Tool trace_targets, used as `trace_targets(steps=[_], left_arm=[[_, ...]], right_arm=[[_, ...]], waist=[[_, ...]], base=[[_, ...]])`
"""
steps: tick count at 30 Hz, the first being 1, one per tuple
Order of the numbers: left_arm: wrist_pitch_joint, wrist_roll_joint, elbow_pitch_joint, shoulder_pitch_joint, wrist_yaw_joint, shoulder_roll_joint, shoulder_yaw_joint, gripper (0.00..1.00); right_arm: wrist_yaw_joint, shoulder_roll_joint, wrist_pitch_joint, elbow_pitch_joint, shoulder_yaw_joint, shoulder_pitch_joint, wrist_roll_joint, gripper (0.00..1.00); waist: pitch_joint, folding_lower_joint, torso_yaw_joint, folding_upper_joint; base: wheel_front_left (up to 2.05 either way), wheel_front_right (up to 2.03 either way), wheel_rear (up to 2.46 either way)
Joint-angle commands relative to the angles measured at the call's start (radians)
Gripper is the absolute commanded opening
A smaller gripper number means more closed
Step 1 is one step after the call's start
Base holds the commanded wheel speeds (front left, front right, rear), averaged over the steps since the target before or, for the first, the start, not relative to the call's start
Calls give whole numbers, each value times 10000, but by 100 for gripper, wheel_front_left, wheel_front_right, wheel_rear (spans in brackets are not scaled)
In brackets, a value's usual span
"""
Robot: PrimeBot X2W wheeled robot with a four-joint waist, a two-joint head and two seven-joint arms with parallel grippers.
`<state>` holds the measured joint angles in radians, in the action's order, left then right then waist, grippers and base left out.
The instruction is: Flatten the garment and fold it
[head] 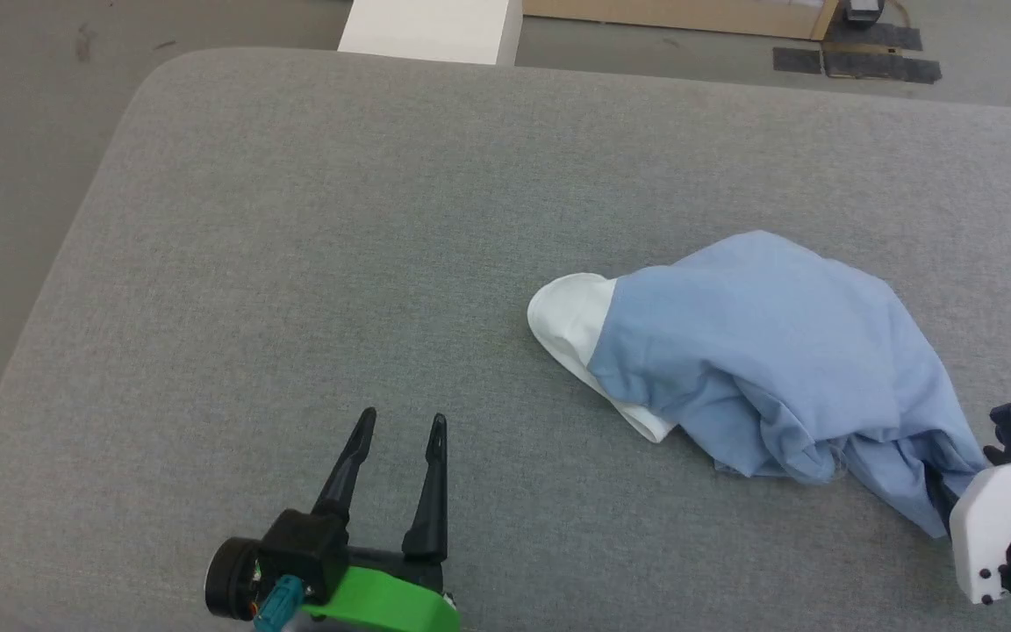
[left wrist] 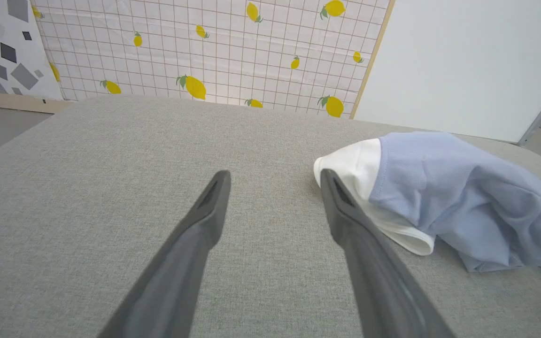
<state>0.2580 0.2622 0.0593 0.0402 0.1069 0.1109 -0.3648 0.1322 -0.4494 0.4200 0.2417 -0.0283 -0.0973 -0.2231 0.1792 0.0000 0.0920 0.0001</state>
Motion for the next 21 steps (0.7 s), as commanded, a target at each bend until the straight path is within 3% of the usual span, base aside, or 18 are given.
trace_targets(steps=[1,2,3,4,5,9,16,21], left_arm=[[37,-149,-43,-200,-72,-50,23,100],[37,-166,-65,-211,-86,-59,24,100],[37,-175,-81,-220,-96,-67,22,100],[37,-180,-104,-227,-106,-79,18,100],[37,-181,-123,-230,-107,-89,21,100],[37,-76,-239,-132,-134,-159,105,100],[37,96,-355,-6,-257,-296,178,100],[38,144,-372,82,-315,-383,234,100]], right_arm=[[-15,-6,-145,234,-161,-212,-130,100],[-15,35,-260,433,-165,-303,-186,91],[-15,76,-335,601,-177,-356,-226,47],[-15,137,-422,786,-185,-407,-319,14],[-15,192,-525,914,-115,-455,-383,0],[-15,194,-1020,1320,558,-773,-487,0],[-15,-1008,-1335,592,1366,-1832,400,0],[-15,-1498,-1126,-166,786,-3161,680,0]], waist=[[55,0,54,-1],[63,0,63,-1],[63,0,71,-1],[52,0,78,-1],[33,0,75,-1],[-386,0,-33,-1],[-940,0,79,-1],[-962,0,281,-1]], base=[[0,0,0],[0,0,0],[0,0,0],[0,0,0],[0,0,0],[0,0,0],[0,0,0],[0,0,0]])
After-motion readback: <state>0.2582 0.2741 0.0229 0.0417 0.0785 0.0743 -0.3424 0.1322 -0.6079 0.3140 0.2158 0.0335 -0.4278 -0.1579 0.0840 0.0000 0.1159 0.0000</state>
